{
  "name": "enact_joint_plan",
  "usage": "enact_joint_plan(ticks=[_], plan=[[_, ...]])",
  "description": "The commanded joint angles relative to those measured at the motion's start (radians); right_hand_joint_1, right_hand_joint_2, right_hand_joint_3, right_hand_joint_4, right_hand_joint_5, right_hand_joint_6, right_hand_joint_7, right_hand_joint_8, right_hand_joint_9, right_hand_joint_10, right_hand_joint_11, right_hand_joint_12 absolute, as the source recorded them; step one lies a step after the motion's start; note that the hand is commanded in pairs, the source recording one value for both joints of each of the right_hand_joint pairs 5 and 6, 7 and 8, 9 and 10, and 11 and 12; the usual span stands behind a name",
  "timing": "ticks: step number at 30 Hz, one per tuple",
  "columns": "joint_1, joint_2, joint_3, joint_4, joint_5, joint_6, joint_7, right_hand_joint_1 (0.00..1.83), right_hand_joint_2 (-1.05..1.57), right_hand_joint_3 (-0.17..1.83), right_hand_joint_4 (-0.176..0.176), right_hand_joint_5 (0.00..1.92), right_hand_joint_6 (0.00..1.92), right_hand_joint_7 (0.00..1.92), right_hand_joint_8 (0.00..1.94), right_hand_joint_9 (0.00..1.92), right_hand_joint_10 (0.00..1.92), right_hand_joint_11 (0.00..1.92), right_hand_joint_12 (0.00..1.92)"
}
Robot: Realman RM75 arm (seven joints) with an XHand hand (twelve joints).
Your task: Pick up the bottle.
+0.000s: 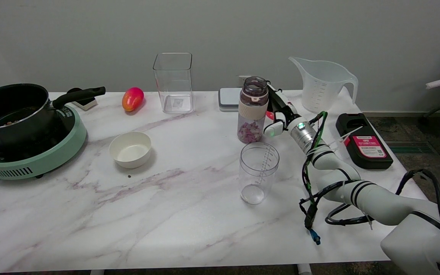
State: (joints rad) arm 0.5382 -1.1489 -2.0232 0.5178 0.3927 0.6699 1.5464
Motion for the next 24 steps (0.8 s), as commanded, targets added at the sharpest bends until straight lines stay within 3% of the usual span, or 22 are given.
enact_joint_plan(ticks=[1,14,24], plan=[[0.037,-0.032,-0.006,-0.027,-0.027,-0.015,0.003,1.19,-1.05,0.91,0.0,0.09,0.09,0.42,0.42,0.39,0.39,0.44,0.44],[0.037,-0.033,-0.002,-0.03,-0.027,-0.016,0.003,1.26,-1.03,0.89,0.0,0.13,0.13,0.43,0.43,0.39,0.39,0.4,0.4],[0.034,-0.033,-0.001,-0.03,-0.027,-0.016,0.003,1.35,-0.67,0.8,0.0,0.17,0.17,0.59,0.59,0.39,0.39,0.4,0.4]])
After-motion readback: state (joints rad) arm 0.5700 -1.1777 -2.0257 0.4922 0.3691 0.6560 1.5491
